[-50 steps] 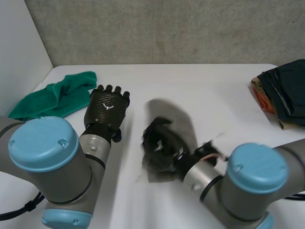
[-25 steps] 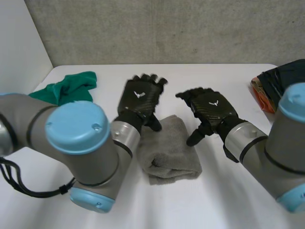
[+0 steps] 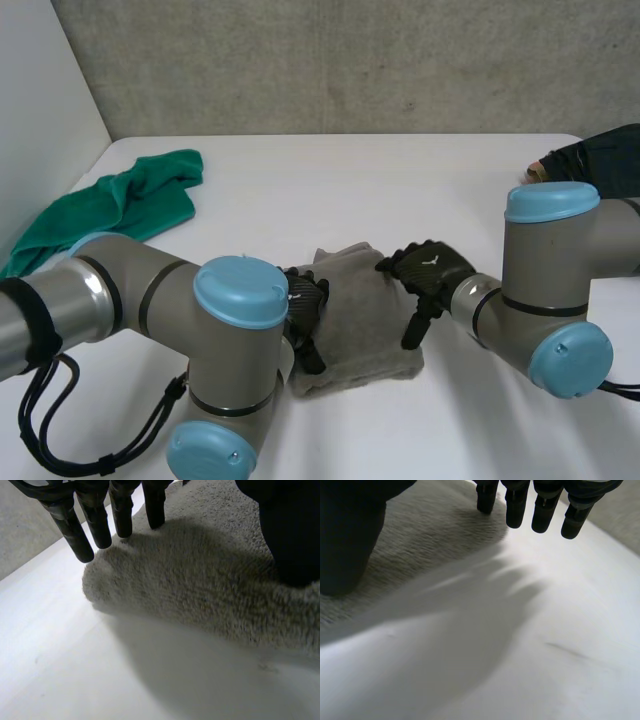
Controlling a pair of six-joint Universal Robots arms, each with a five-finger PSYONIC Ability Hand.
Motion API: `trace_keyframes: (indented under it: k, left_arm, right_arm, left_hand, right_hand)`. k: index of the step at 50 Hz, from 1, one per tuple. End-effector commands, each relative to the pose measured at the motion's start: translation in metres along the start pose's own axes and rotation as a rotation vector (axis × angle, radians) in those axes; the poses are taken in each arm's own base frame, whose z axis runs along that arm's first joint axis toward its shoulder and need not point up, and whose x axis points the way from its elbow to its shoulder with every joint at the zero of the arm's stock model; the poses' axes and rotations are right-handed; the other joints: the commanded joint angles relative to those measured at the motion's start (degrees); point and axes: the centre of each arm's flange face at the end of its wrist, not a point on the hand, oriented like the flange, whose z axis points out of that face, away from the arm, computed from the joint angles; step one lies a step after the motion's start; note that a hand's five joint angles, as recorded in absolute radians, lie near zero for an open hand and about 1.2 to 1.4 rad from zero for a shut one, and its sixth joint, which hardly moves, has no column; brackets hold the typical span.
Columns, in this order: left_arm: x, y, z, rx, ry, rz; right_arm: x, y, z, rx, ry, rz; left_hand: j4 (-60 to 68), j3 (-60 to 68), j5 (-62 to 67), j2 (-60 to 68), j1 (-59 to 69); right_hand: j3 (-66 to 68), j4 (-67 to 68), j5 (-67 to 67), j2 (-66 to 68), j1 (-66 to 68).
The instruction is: Fold the laundry.
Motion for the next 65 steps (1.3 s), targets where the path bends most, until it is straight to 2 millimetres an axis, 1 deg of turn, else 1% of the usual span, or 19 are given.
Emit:
trace_keyframes:
  k: [1, 4, 8, 13, 17, 23, 29, 39, 43, 47, 51, 52, 54, 55, 58, 59, 61, 63, 65]
  left_arm:
    - [-0.015, -0.044, -0.014, 0.143, -0.021, -0.029]
    - [-0.024, -0.066, -0.021, 0.224, -0.013, -0.048]
    - [-0.044, -0.095, -0.027, 0.34, 0.037, -0.066]
    - [-0.054, -0.125, -0.044, 0.477, 0.198, -0.046]
    - [-0.059, -0.133, -0.047, 0.516, 0.305, -0.028]
    - [-0.06, -0.133, -0.049, 0.5, 0.361, -0.025]
    - [-0.058, -0.128, -0.044, 0.481, 0.371, -0.033]
    - [-0.058, -0.126, -0.042, 0.472, 0.374, -0.053]
    - [-0.059, -0.127, -0.042, 0.475, 0.374, -0.061]
    - [-0.062, -0.132, -0.043, 0.493, 0.364, -0.059]
    - [-0.064, -0.14, -0.045, 0.523, 0.354, -0.055]
    - [-0.065, -0.141, -0.045, 0.528, 0.353, -0.056]
    - [-0.066, -0.147, -0.046, 0.56, 0.347, -0.057]
    - [-0.067, -0.15, -0.048, 0.572, 0.344, -0.059]
    - [-0.074, -0.165, -0.059, 0.634, 0.333, -0.083]
    - [-0.075, -0.168, -0.062, 0.65, 0.331, -0.087]
    - [-0.079, -0.176, -0.07, 0.682, 0.328, -0.104]
    - [-0.08, -0.178, -0.072, 0.691, 0.329, -0.112]
    - [-0.08, -0.177, -0.073, 0.69, 0.331, -0.117]
  right_arm:
    - [0.006, -0.015, -0.013, 0.077, 0.06, -0.033]
    - [-0.003, -0.019, -0.023, 0.151, 0.071, -0.053]
    - [-0.02, -0.031, -0.051, 0.28, 0.067, -0.089]
    - [-0.049, 0.001, -0.062, 0.271, -0.032, -0.1]
    - [-0.073, 0.024, -0.069, 0.27, -0.109, -0.113]
    - [-0.08, 0.038, -0.054, 0.288, -0.105, -0.132]
    - [-0.075, 0.039, -0.038, 0.318, -0.055, -0.193]
    - [-0.069, 0.03, -0.01, 0.391, -0.016, -0.224]
    - [-0.066, 0.02, -0.004, 0.432, -0.008, -0.216]
    - [-0.057, -0.001, 0.003, 0.491, 0.024, -0.218]
    - [-0.035, -0.029, 0.008, 0.561, 0.089, -0.21]
    - [-0.018, -0.038, 0.011, 0.582, 0.125, -0.19]
    - [0.0, -0.046, 0.013, 0.603, 0.162, -0.172]
    - [0.021, -0.058, 0.012, 0.639, 0.199, -0.153]
    - [0.056, -0.084, 0.004, 0.718, 0.27, -0.131]
    - [0.084, -0.1, -0.003, 0.772, 0.317, -0.111]
    - [0.111, -0.107, -0.009, 0.805, 0.356, -0.09]
    - [0.158, -0.114, -0.018, 0.858, 0.417, -0.049]
    - [0.185, -0.116, -0.023, 0.891, 0.451, -0.031]
  left_hand:
    - [-2.81, -2.42, -1.58, -2.28, -1.19]
    - [-3.66, -3.27, -2.42, -3.13, -2.04]
    - [-2.48, -2.09, -1.25, -1.96, -0.86]
    - [-1.14, -0.75, 0.1, -0.61, 0.49]
    - [0.03, 0.42, 1.26, 0.56, 1.65]
    - [0.21, 0.6, 1.44, 0.74, 1.83]
    - [0.21, 0.6, 1.44, 0.74, 1.83]
    - [0.21, 0.6, 1.45, 0.74, 1.83]
    - [0.21, 0.6, 1.44, 0.74, 1.83]
    - [0.21, 0.6, 1.44, 0.74, 1.83]
    - [0.21, 0.6, 1.44, 0.74, 1.83]
    - [0.21, 0.6, 1.44, 0.74, 1.83]
    - [0.21, 0.6, 1.44, 0.74, 1.83]
    - [0.21, 0.6, 1.44, 0.74, 1.83]
    - [0.38, 0.77, 1.61, 0.91, 2.0]
    - [0.38, 0.77, 1.61, 0.91, 2.0]
    - [0.55, 0.94, 1.78, 1.07, 2.17]
    - [0.55, 0.94, 1.78, 1.07, 2.17]
    - [0.55, 0.94, 1.78, 1.07, 2.17]
  right_hand:
    - [-2.13, -2.19, -2.55, -2.22, -2.11]
    - [-2.13, -2.19, -2.55, -2.22, -2.11]
    - [-2.13, -2.19, -2.55, -2.22, -2.11]
    - [-2.13, -2.19, -2.55, -2.22, -2.11]
    - [-2.13, -2.19, -2.55, -2.22, -2.11]
    - [-2.13, -2.19, -2.55, -2.22, -2.11]
    - [-0.22, -0.28, -0.64, -0.31, -0.2]
    - [31.23, 31.17, 30.8, 31.14, 31.25]
    - [65.14, 65.08, 64.71, 65.05, 65.16]
    - [67.87, 67.81, 67.45, 67.78, 67.89]
    - [67.87, 67.81, 67.45, 67.78, 67.89]
    - [67.87, 67.81, 67.45, 67.78, 67.89]
    - [67.87, 67.81, 67.45, 67.78, 67.89]
    - [67.87, 67.81, 67.45, 67.78, 67.89]
    - [67.87, 67.81, 67.45, 67.78, 67.89]
    - [67.87, 67.81, 67.45, 67.78, 67.89]
    - [67.87, 67.81, 67.45, 67.78, 67.89]
    - [67.87, 67.81, 67.45, 67.78, 67.89]
    - [67.87, 67.81, 67.45, 67.78, 67.89]
